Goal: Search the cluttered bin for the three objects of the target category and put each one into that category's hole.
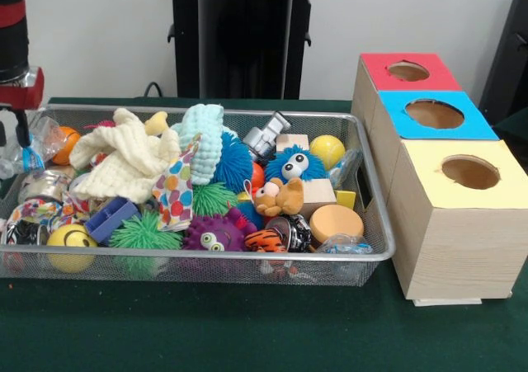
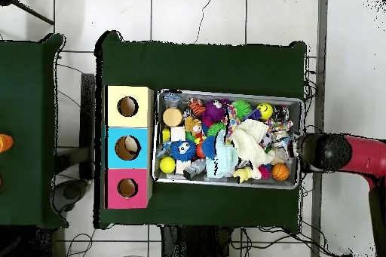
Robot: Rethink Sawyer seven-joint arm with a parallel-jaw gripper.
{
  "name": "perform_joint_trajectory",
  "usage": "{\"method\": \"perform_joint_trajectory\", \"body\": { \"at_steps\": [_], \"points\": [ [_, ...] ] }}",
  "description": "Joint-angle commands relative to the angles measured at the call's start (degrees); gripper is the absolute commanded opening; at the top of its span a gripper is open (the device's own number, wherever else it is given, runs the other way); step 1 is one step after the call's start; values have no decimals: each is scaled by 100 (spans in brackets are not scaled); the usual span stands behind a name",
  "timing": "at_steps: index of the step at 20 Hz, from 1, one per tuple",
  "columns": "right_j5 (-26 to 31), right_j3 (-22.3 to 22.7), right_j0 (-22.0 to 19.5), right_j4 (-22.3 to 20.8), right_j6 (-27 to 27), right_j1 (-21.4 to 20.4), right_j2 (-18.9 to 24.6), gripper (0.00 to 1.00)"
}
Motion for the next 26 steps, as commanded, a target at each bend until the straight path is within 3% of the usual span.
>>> {"method": "perform_joint_trajectory", "body": {
  "at_steps": [1, 14, 26],
  "points": [
    [638, 539, 182, 128, -446, -155, -314, 0],
    [64, 1425, 339, 279, 173, -538, -510, 0],
    [-301, 2247, 885, 691, 1090, -815, -985, 0]
  ]
}}
